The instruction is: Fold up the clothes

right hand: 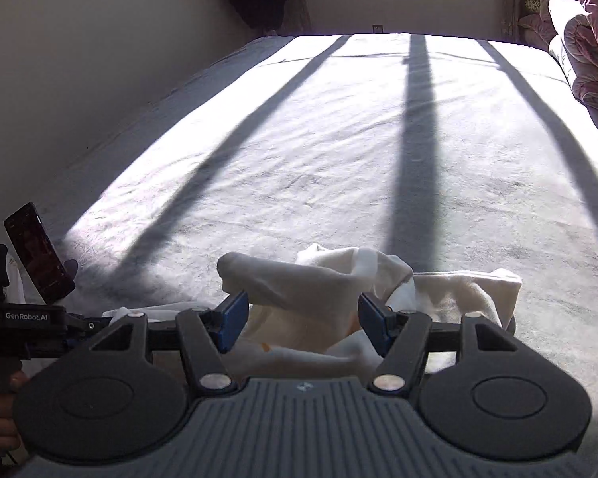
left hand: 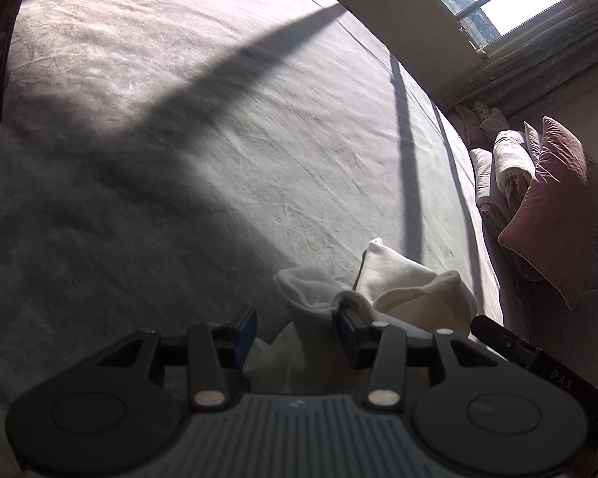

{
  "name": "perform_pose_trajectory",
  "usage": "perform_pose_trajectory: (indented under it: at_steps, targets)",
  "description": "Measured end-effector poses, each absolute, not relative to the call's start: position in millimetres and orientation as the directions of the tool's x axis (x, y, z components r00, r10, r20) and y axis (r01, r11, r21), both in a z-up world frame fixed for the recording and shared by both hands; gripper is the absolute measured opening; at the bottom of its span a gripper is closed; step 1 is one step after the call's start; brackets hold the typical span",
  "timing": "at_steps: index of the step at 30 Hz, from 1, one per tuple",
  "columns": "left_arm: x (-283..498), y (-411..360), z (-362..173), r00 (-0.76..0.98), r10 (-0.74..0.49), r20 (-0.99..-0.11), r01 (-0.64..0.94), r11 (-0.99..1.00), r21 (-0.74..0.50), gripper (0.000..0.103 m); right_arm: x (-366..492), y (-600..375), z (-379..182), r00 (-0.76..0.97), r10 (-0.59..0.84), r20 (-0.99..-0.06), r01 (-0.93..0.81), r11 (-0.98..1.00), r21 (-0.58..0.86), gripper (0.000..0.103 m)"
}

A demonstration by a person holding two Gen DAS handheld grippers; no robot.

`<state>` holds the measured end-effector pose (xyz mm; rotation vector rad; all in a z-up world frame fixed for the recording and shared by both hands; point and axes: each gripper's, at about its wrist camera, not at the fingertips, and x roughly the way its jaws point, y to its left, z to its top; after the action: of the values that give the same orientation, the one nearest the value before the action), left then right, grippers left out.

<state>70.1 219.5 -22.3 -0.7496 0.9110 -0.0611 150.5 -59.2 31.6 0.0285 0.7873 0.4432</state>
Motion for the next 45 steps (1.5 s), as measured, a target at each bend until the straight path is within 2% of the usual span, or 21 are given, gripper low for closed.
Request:
perform_pose_trajectory:
  at_steps: [5, 7, 9, 10, 15, 23, 30, 33, 35, 37, 41, 45]
  targets:
    - [76, 210, -20, 0.628, -0.355, -0.692, -0.215, 0.776, -0.593, 0.03, 169, -34, 18, 0.635, 0.351, -0.688, -0.434, 0.899, 0.059, 0.064]
    - [78, 205, -18, 0.631, -0.348, -0.693, -0.196, 0.793, -0.577, 0.022, 173, -27, 16, 0.632, 0.326, -0.703, -0.449, 0.893, 0.01, 0.045]
    - [78, 202, -16, 0.636, -0.336, -0.695, -0.186, 0.807, -0.56, 0.017, 178, -20, 13, 0.639, 0.287, -0.714, -0.443, 0.896, -0.037, 0.018]
    - [79, 202, -15, 0.641, -0.331, -0.693, -0.181, 0.812, -0.555, 0.012, 180, -19, 13, 0.64, 0.274, -0.717, -0.437, 0.898, -0.047, 0.015]
    - [78, 202, -5, 0.689, -0.308, -0.656, -0.148, 0.826, -0.543, 0.009, 188, -20, 24, 0.682, 0.233, -0.694, -0.366, 0.929, -0.048, 0.012]
    - [74, 198, 19, 0.816, -0.246, -0.523, -0.056, 0.867, -0.495, 0.009, 205, -37, 79, 0.829, 0.134, -0.543, -0.209, 0.975, -0.079, 0.01]
    - [81, 187, 24, 0.871, -0.234, -0.433, 0.006, 0.884, -0.467, 0.012, 225, -40, 104, 0.886, 0.049, -0.461, -0.113, 0.987, -0.113, 0.01]
    - [87, 182, 20, 0.862, -0.246, -0.443, 0.014, 0.886, -0.464, 0.023, 237, -37, 104, 0.9, 0.007, -0.436, -0.078, 0.986, -0.146, 0.01]
    - [90, 178, 17, 0.851, -0.232, -0.471, 0.0, 0.897, -0.441, 0.023, 245, -36, 104, 0.908, -0.034, -0.417, -0.045, 0.983, -0.177, 0.01]
    - [94, 177, 12, 0.833, -0.225, -0.505, -0.009, 0.908, -0.419, 0.035, 255, -40, 102, 0.913, -0.075, -0.402, -0.004, 0.981, -0.193, 0.01]
    - [104, 177, -4, 0.779, -0.258, -0.572, -0.025, 0.898, -0.439, 0.038, 278, -56, 93, 0.897, -0.127, -0.424, 0.058, 0.983, -0.171, 0.01]
    - [111, 169, -17, 0.723, -0.273, -0.635, -0.033, 0.904, -0.425, 0.042, 294, -71, 70, 0.86, -0.154, -0.487, 0.091, 0.985, -0.15, 0.011]
